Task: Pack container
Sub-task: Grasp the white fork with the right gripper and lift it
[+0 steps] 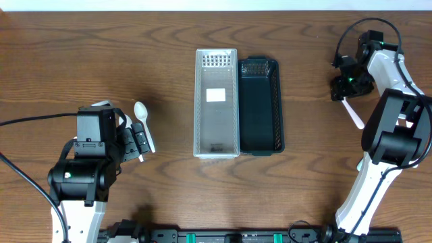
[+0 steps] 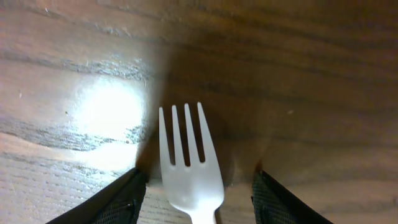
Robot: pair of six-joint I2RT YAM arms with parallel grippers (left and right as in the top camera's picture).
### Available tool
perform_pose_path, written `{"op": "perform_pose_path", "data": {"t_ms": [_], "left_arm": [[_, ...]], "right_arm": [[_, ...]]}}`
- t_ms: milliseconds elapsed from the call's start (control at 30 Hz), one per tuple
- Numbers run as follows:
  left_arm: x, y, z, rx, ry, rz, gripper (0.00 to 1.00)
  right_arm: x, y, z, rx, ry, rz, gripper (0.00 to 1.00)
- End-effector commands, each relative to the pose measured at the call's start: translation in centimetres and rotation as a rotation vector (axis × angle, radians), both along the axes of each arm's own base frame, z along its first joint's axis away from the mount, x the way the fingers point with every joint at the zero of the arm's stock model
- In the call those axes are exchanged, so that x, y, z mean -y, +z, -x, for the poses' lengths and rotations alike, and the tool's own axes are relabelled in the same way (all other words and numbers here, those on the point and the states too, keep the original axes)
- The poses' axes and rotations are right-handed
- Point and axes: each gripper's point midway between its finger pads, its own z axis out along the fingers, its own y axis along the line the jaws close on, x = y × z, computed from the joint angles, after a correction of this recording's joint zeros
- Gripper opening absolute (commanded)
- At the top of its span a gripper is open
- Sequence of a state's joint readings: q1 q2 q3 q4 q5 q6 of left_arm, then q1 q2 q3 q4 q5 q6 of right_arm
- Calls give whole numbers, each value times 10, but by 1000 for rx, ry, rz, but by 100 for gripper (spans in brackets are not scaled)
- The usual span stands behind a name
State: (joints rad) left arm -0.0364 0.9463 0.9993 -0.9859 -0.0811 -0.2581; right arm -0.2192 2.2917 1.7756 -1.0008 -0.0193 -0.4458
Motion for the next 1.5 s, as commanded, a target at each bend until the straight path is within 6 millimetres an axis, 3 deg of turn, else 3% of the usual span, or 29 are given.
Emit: {"op": "perform_pose_path", "data": {"t_ms": [0, 700, 1033, 1133, 1233, 1400, 1467], "left_arm": [[0, 5, -2, 15, 0, 1, 98], [0, 5, -2, 15, 0, 1, 98], [0, 5, -2, 15, 0, 1, 98], [0, 6, -2, 17, 0, 1, 98], [1, 6, -3, 18, 0, 1, 98], [1, 6, -2, 17, 0, 1, 98], [1, 6, -2, 17, 0, 1, 98]], "right_arm": [[-18, -11, -3, -9, 24, -41, 55], [-20, -11, -5, -5, -2, -41, 16], [-23, -3, -3, -8, -69, -45, 7], [-31, 17, -7, 29, -79, -41, 6], [-45, 50, -15, 102, -67, -36, 5], [-87, 132, -22, 283, -88, -48, 1], [-109, 166, -19, 351, -139, -81, 6]]}}
